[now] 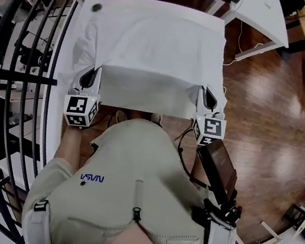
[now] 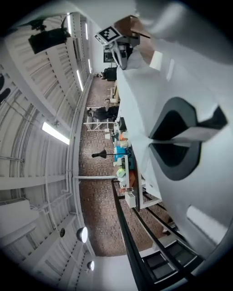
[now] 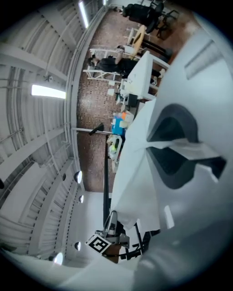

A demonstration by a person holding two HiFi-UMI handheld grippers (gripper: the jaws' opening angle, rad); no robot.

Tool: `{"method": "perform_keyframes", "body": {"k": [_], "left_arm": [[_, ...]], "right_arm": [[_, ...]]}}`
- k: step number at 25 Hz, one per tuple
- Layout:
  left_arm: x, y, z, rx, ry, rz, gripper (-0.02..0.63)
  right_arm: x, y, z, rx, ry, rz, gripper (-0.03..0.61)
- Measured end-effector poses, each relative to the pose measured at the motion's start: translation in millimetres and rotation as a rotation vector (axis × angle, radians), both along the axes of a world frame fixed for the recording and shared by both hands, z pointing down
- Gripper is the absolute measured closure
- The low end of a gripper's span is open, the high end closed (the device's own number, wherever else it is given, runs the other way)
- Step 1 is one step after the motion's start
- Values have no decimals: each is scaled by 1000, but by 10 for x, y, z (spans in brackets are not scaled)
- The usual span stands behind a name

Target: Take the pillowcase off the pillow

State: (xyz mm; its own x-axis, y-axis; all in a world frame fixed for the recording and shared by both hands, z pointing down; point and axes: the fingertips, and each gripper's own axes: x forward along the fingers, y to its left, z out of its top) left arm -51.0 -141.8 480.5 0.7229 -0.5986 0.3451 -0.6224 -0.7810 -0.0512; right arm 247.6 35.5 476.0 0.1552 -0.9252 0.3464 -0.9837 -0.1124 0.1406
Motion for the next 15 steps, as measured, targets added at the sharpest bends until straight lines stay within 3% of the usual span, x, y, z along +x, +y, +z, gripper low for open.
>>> {"method": "perform_keyframes", "body": {"k": [3,7,15], "left_arm": [[35,-3,-489,45,-13,31,603],[23,71,-966,62,-66,86,604],[0,107,-1310,-38,-113,161,604]], "right_arm": [[-15,11,-395,13,-56,-43,561],[-91,85,-837,-60,-120,-126,561],[-130,103,-1143,-281,-26,-263,561]]}}
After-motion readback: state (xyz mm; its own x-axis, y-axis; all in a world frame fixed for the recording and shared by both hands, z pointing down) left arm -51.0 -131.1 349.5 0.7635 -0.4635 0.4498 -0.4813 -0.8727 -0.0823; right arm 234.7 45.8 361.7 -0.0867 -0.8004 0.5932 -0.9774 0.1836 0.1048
